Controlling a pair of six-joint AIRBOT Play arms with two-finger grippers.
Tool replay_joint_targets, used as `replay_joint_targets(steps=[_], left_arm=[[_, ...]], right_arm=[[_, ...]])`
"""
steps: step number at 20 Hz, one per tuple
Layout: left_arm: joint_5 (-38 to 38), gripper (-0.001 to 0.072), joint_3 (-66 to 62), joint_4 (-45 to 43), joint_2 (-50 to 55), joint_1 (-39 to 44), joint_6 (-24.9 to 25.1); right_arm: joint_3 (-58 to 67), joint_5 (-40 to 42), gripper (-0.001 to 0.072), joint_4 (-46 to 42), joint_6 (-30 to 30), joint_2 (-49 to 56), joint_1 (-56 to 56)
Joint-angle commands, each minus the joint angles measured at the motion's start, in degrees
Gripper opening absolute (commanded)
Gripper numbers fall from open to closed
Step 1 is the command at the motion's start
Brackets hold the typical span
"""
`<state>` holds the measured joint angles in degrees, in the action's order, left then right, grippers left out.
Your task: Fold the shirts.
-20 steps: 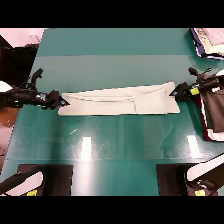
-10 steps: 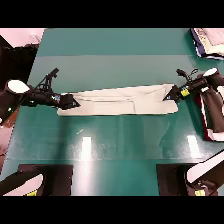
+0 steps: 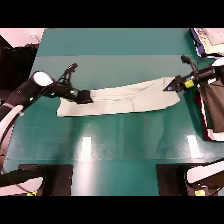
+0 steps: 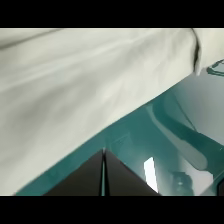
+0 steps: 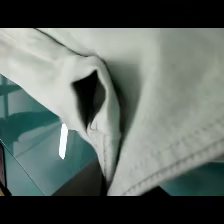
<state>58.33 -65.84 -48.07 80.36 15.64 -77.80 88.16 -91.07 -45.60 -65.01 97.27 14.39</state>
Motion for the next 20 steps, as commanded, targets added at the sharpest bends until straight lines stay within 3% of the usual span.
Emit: replay_joint_targets(steps=[1, 9, 12, 15, 20], left_arm=[[-2.2, 0.0023, -10.6, -0.3, 10.1, 4.5, -0.3], [-2.8, 0.0023, -30.0, 0.3, 28.0, 9.0, -3.2], [-4.7, 0.0023, -30.7, 0.3, 29.3, 9.0, -3.4], [-6.0, 0.0023, -30.7, 0.3, 29.5, 9.0, -3.3], [-2.7, 0.0023, -30.7, -0.7, 29.3, 7.8, -1.5]], right_arm=[[4.6, 0.3, 0.0016, 1.1, -7.2, -6.2, -3.6], [27.2, -0.7, 0.0015, 0.9, -17.3, -6.2, -20.1], [31.5, -1.5, 0.0015, 0.9, -17.9, -3.1, -25.6], [27.6, 0.9, 0.0015, 0.9, -17.2, -2.3, -29.2], [29.2, 2.8, 0.0015, 0.4, -15.7, -0.2, -32.7]])
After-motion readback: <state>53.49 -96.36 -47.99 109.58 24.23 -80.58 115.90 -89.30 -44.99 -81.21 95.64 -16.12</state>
